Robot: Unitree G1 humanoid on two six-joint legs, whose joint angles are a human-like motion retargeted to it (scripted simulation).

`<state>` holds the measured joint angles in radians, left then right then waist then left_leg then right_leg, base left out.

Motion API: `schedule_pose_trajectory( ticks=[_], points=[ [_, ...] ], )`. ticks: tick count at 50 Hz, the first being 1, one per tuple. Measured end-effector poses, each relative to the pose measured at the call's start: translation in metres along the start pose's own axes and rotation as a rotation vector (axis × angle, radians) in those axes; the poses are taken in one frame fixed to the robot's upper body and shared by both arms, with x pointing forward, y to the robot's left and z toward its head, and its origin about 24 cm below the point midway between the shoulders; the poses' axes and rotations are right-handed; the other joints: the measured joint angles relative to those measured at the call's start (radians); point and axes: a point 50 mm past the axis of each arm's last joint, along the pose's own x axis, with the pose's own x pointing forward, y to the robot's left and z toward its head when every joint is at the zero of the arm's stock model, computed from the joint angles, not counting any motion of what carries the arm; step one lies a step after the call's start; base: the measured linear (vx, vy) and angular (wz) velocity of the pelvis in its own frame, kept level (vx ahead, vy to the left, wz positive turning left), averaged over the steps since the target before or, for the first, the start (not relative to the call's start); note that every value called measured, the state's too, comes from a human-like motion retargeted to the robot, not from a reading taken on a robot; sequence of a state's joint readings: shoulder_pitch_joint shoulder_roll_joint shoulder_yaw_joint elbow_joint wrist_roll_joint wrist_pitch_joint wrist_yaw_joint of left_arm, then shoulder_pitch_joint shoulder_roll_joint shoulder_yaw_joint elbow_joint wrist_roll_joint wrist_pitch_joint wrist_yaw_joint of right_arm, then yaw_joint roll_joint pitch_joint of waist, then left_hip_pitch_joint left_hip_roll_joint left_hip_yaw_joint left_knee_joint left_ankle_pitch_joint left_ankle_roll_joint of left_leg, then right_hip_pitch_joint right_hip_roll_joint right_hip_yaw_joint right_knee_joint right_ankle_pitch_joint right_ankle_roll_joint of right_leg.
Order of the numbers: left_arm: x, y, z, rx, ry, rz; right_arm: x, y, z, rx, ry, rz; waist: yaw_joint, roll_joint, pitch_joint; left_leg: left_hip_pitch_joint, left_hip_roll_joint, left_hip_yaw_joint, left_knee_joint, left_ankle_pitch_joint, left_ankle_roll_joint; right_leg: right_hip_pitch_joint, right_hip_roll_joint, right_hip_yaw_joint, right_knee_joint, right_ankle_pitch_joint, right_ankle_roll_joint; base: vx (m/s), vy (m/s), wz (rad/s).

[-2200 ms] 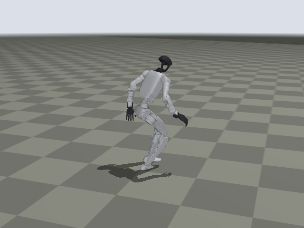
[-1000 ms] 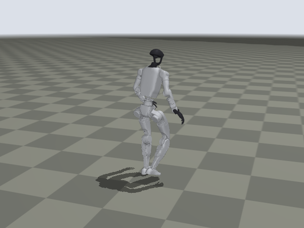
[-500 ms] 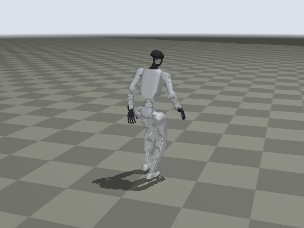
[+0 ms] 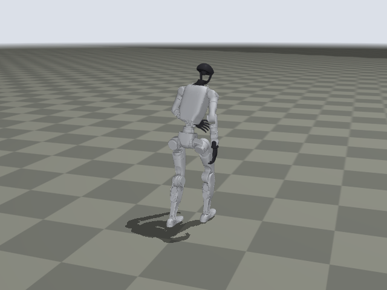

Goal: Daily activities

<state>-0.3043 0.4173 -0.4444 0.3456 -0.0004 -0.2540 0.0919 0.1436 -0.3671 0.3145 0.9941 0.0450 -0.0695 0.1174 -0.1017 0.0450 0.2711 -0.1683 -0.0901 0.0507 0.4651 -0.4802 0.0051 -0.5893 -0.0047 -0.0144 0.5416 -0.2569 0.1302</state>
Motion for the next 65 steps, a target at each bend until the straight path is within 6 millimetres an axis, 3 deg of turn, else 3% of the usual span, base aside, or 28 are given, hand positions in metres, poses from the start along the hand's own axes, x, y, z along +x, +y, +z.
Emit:
schedule_pose_trajectory(
  ticks=[2, 5, 8, 12, 15, 17, 20, 22, 24, 26, 28, 31, 34, 37, 40, 43, 46, 48, 50, 52, 55, 59, 62, 65],
  points=[
    [-0.008, -0.011, -0.007, -0.028, 0.034, -0.042, 0.002, -0.010, 0.021, -0.023, -0.072, -0.029, 0.003, -0.003, 0.003, -0.028, -0.014, 0.005, -0.017, 0.024, 0.007, -0.010, -0.024, -0.001, 0.068, -0.036, -0.009, -0.40, 0.04, 0.13],
    [-0.034, -0.034, -0.037, -0.067, 0.179, -0.131, 0.003, -0.027, 0.056, -0.068, -0.188, -0.079, 0.018, -0.012, 0.003, -0.058, -0.042, 0.004, -0.022, 0.053, 0.017, 0.002, -0.058, 0.004, 0.219, -0.100, -0.029, -0.35, 0.03, 0.17],
    [-0.078, -0.053, -0.079, -0.086, 0.409, -0.218, -0.003, -0.044, 0.098, -0.107, -0.337, -0.138, 0.049, -0.028, -0.004, -0.078, -0.074, 0.005, -0.018, 0.073, 0.031, 0.054, -0.081, 0.019, 0.330, -0.149, -0.039, -0.27, 0.02, 0.05],
    [-0.156, -0.067, -0.124, -0.112, 0.710, -0.317, -0.025, -0.069, 0.165, -0.111, -0.597, -0.243, 0.112, -0.039, -0.011, -0.102, -0.094, 0.015, 0.024, 0.072, 0.056, 0.153, -0.082, 0.043, 0.329, -0.191, -0.045, -0.15, 0.02, -0.20],
    [-0.207, -0.070, -0.135, -0.148, 0.848, -0.386, -0.055, -0.088, 0.213, -0.099, -0.813, -0.322, 0.174, -0.030, -0.008, -0.122, -0.083, 0.028, 0.084, 0.052, 0.065, 0.220, -0.069, 0.053, 0.251, -0.225, -0.058, -0.02, 0.03, -0.37],
    [-0.230, -0.065, -0.133, -0.179, 0.876, -0.416, -0.079, -0.097, 0.236, -0.095, -0.942, -0.364, 0.214, -0.017, -0.006, -0.133, -0.060, 0.034, 0.113, 0.048, 0.062, 0.256, -0.044, 0.061, 0.186, -0.224, -0.062, 0.09, 0.03, -0.39],
    [-0.246, -0.059, -0.124, -0.209, 0.855, -0.419, -0.099, -0.100, 0.246, -0.095, -1.047, -0.389, 0.242, -0.020, -0.012, -0.149, -0.049, 0.038, 0.129, 0.060, 0.054, 0.277, -0.030, 0.081, 0.159, -0.216, -0.055, 0.17, 0.03, -0.23],
    [-0.237, -0.058, -0.116, -0.206, 0.793, -0.395, -0.093, -0.094, 0.234, -0.084, -1.021, -0.370, 0.229, -0.033, -0.017, -0.149, -0.056, 0.038, 0.135, 0.067, 0.051, 0.270, -0.025, 0.106, 0.214, -0.215, -0.041, 0.25, 0.02, 0.00],
    [-0.212, -0.054, -0.108, -0.181, 0.700, -0.365, -0.074, -0.084, 0.209, -0.057, -0.918, -0.313, 0.199, -0.053, -0.018, -0.129, -0.069, 0.039, 0.130, 0.071, 0.054, 0.244, -0.032, 0.112, 0.324, -0.162, -0.024, 0.30, 0.02, 0.08],
    [-0.172, -0.049, -0.097, -0.133, 0.578, -0.336, -0.047, -0.068, 0.170, -0.019, -0.740, -0.228, 0.152, -0.074, -0.015, -0.099, -0.084, 0.036, 0.135, 0.067, 0.059, 0.193, -0.039, 0.109, 0.476, -0.096, -0.013, 0.35, 0.00, 0.19],
    [-0.119, -0.040, -0.079, -0.062, 0.425, -0.303, -0.022, -0.049, 0.123, 0.027, -0.526, -0.129, 0.094, -0.090, -0.009, -0.071, -0.098, 0.019, 0.143, 0.048, 0.060, 0.117, -0.030, 0.106, 0.616, -0.075, -0.007, 0.40, -0.01, 0.32],
    [-0.036, -0.013, -0.030, 0.080, 0.151, -0.225, -0.007, -0.023, 0.045, 0.094, -0.224, 0.012, 0.006, -0.098, 0.001, -0.029, -0.102, -0.017, 0.145, 0.007, 0.048, -0.011, -0.014, 0.074, 0.687, -0.076, -0.003, 0.47, -0.02, 0.41],
    [0.022, 0.024, 0.035, 0.217, -0.108, -0.115, -0.016, -0.010, -0.011, 0.148, -0.050, 0.099, -0.066, -0.078, 0.001, 0.024, -0.081, -0.064, 0.105, 0.030, 0.008, -0.097, 0.013, 0.022, 0.538, -0.055, 0.001, 0.54, -0.03, 0.27],
    [0.041, 0.046, 0.078, 0.296, -0.269, -0.061, -0.030, -0.005, -0.036, 0.196, -0.007, 0.126, -0.104, -0.050, -0.012, 0.068, -0.052, -0.106, 0.072, 0.152, -0.065, -0.097, 0.062, -0.023, 0.269, 0.021, 0.013, 0.58, -0.04, -0.10],
    [0.036, 0.042, 0.077, 0.288, -0.281, -0.119, -0.038, 0.001, -0.036, 0.239, -0.054, 0.135, -0.097, -0.026, -0.026, 0.063, -0.026, -0.134, 0.154, 0.298, -0.152, -0.031, 0.122, -0.048, 0.035, 0.120, 0.022, 0.57, -0.02, -0.36],
    [0.016, 0.020, 0.033, 0.214, -0.116, -0.244, -0.036, 0.006, -0.017, 0.257, -0.136, 0.131, -0.050, -0.010, -0.029, 0.009, -0.019, -0.145, 0.396, 0.383, -0.234, 0.047, 0.161, -0.070, -0.007, 0.124, -0.005, 0.56, 0.02, -0.46],
    [-0.021, -0.002, -0.035, 0.157, 0.196, -0.353, -0.027, -0.003, 0.017, 0.195, -0.225, 0.081, 0.009, -0.012, -0.015, -0.074, -0.030, -0.130, 0.685, 0.385, -0.266, 0.103, 0.157, -0.068, 0.101, -0.014, -0.077, 0.56, 0.08, -0.43],
    [-0.062, -0.018, -0.088, 0.143, 0.465, -0.413, -0.021, -0.015, 0.045, 0.120, -0.290, 0.015, 0.052, -0.020, -0.003, -0.145, -0.005, -0.106, 0.839, 0.316, -0.239, 0.132, 0.149, -0.055, 0.190, -0.110, -0.114, 0.56, 0.07, -0.31],
    [-0.115, -0.032, -0.132, 0.140, 0.736, -0.469, -0.017, -0.028, 0.081, 0.044, -0.376, -0.073, 0.095, -0.030, 0.006, -0.221, 0.050, -0.058, 0.903, 0.220, -0.156, 0.170, 0.134, -0.041, 0.242, -0.171, -0.130, 0.57, 0.10, -0.25],
    [-0.170, -0.040, -0.157, 0.129, 0.939, -0.517, -0.023, -0.045, 0.116, -0.003, -0.494, -0.166, 0.139, -0.037, 0.006, -0.286, 0.091, -0.018, 0.829, 0.150, -0.078, 0.220, 0.112, -0.028, 0.236, -0.178, -0.128, 0.58, 0.13, -0.17],
    [-0.235, -0.044, -0.169, 0.083, 1.113, -0.570, -0.047, -0.073, 0.162, -0.050, -0.690, -0.294, 0.192, -0.048, 0.005, -0.331, 0.075, 0.010, 0.537, 0.133, -0.030, 0.293, 0.072, -0.010, 0.197, -0.141, -0.102, 0.58, 0.15, -0.02],
    [-0.282, -0.048, -0.163, 0.010, 1.177, -0.591, -0.084, -0.101, 0.197, -0.145, -0.870, -0.418, 0.216, -0.066, -0.011, -0.293, -0.037, -0.008, 0.155, 0.266, -0.036, 0.332, 0.012, 0.028, 0.246, -0.122, -0.053, 0.52, 0.14, 0.08],
    [-0.287, -0.051, -0.157, -0.028, 1.153, -0.551, -0.097, -0.110, 0.202, -0.203, -0.906, -0.468, 0.222, -0.066, -0.023, -0.275, -0.083, -0.028, 0.143, 0.284, -0.015, 0.317, -0.018, 0.035, 0.368, -0.130, -0.054, 0.44, 0.11, -0.09],
    [-0.255, -0.051, -0.152, -0.069, 1.055, -0.439, -0.087, -0.108, 0.191, -0.221, -0.841, -0.438, 0.217, -0.057, -0.025, -0.258, -0.098, -0.052, 0.175, 0.256, -0.005, 0.278, -0.047, 0.014, 0.424, -0.177, -0.103, 0.36, 0.06, 0.02]
  ],
)
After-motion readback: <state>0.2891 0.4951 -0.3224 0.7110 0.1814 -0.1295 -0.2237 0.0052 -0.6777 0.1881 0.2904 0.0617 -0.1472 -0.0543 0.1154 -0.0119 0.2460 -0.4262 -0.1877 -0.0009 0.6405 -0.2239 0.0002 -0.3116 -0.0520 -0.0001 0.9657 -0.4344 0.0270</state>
